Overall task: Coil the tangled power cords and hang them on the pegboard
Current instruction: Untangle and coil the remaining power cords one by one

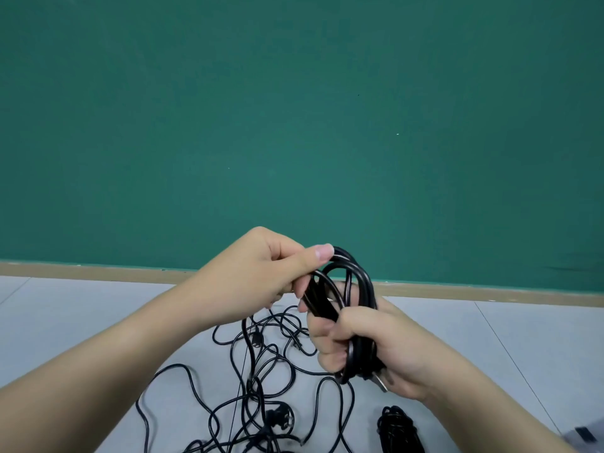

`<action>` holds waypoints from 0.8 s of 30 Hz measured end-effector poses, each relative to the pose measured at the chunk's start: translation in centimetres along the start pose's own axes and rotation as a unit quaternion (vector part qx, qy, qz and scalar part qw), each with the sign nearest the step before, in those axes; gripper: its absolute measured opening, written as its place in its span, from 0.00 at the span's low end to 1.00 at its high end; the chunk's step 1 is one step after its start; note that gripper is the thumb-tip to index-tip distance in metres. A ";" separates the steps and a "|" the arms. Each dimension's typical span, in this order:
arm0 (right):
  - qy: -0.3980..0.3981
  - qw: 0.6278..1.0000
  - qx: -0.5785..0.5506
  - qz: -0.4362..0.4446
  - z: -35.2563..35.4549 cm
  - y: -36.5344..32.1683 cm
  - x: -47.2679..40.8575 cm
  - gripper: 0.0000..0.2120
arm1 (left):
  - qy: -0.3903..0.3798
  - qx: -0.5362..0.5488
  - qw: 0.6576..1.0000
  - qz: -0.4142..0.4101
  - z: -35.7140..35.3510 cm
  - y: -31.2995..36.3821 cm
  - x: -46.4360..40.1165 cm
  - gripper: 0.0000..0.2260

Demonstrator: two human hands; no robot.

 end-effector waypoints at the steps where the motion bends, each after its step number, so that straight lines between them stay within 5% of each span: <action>1: -0.014 0.999 -0.042 0.009 -0.2 -0.2 -0.1 0.17 | 0.002 0.007 1.000 0.005 0.1 -0.2 -0.1 0.30; 9: 0.045 0.922 -0.350 0.161 3.7 -5.5 1.1 0.19 | 0.023 -0.059 0.997 0.043 1.9 -1.8 -0.6 0.26; 14: 0.102 0.948 -0.270 0.135 4.3 -4.2 0.8 0.21 | -0.017 0.007 1.000 0.004 0.6 -0.6 -0.1 0.25; 24: 0.029 0.970 -0.222 0.098 2.2 -3.5 0.7 0.25 | -0.042 -0.016 0.999 -0.021 -3.0 1.3 0.6 0.23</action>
Point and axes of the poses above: each hand's wrist, its own x-axis away from the middle knuckle, its own z-axis out of the back of the hand, y = z × x, the point moved 8 cm from there along -x, towards the middle knuckle, and after that the axes turned 1 degree about -z, right-handed, at the moved point
